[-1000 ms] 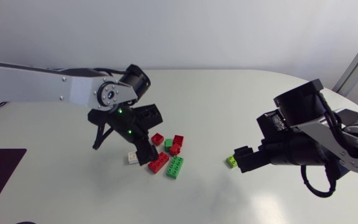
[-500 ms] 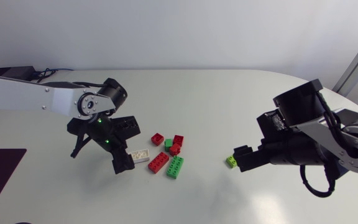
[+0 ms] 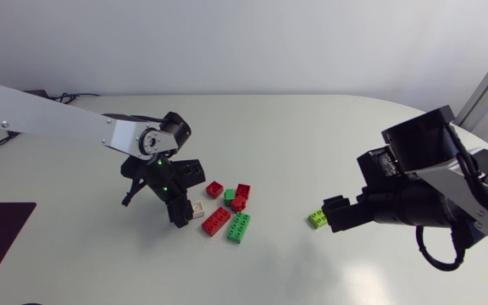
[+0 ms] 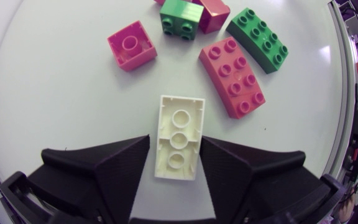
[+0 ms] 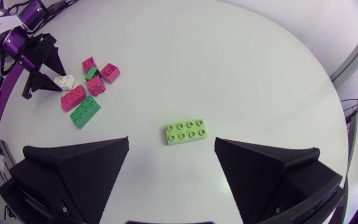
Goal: Sort duplo bricks by size, large to the right and small to the left
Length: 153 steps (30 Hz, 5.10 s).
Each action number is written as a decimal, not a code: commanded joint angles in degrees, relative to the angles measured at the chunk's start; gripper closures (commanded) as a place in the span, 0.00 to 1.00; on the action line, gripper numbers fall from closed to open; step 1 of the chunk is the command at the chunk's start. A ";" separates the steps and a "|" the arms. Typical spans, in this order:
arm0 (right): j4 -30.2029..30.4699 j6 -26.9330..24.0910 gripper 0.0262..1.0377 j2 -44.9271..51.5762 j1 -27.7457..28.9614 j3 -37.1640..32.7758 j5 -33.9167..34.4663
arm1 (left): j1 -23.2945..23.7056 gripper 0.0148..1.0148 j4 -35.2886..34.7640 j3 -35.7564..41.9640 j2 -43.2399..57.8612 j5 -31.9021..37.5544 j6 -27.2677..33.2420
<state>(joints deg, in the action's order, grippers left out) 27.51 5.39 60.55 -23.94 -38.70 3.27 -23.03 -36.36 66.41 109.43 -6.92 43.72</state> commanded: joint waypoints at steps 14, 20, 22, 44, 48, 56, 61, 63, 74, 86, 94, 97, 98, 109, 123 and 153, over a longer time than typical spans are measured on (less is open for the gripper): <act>0.97 1.29 0.04 -2.02 1.27 2.93 0.69 | -10.72 0.84 -6.36 9.09 -4.40 0.59 -1.01; 2.11 1.29 0.04 -3.95 1.62 3.28 0.69 | -16.44 0.84 -7.50 18.67 -1.59 2.00 -3.47; 2.64 1.12 0.04 -4.83 2.41 3.37 0.69 | -19.42 0.84 -7.50 21.30 0.35 1.91 -4.26; 7.47 -0.38 0.04 -11.34 7.68 3.89 0.51 | -30.24 0.04 -14.53 33.78 12.39 0.94 -7.16; 7.39 0.50 0.04 -11.34 6.28 3.72 0.51 | -28.04 0.04 -15.06 31.32 9.14 0.77 -6.99; 7.47 0.76 0.04 -10.90 4.43 3.28 0.51 | -19.69 0.04 -12.33 19.11 -0.88 0.77 -6.46; 6.77 1.12 0.04 -9.84 3.29 2.75 0.51 | -11.34 0.04 -3.02 10.58 -3.34 1.38 -9.45; 6.68 1.38 0.04 -9.58 2.85 2.66 0.51 | -9.32 0.04 0.32 8.38 -3.17 3.14 -10.06; 6.86 1.20 0.04 -9.58 3.11 2.93 0.69 | -5.19 0.06 4.98 11.81 6.33 3.67 -13.40; 6.59 1.03 0.04 -9.23 3.55 3.19 0.69 | -5.10 0.40 4.98 16.47 11.60 3.67 -15.86; 7.12 1.03 0.04 -9.67 3.64 3.10 0.69 | -4.57 0.79 4.37 16.12 12.39 3.67 -16.22; 7.12 1.03 0.04 -9.67 3.64 2.93 0.69 | -3.69 0.80 4.37 15.33 12.13 3.67 -15.86; 7.12 1.03 0.04 -9.67 3.55 2.93 0.69 | -3.43 0.80 4.37 15.24 12.13 3.67 -15.78; 7.21 1.20 0.04 -9.75 3.47 3.01 0.69 | -2.64 0.79 3.93 11.11 10.10 3.67 -14.37; 6.59 1.56 0.04 -9.31 2.85 3.10 0.51 | 8.44 0.79 7.79 -20.71 -17.93 1.82 -8.66; -0.79 8.85 0.04 14.06 -14.82 -9.91 5.79 | 4.31 0.04 8.06 -20.45 -28.57 2.00 -16.39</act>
<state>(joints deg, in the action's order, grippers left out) 28.34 10.81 71.35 -36.25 -46.48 7.25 -18.65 -27.44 45.19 80.99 -4.69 28.58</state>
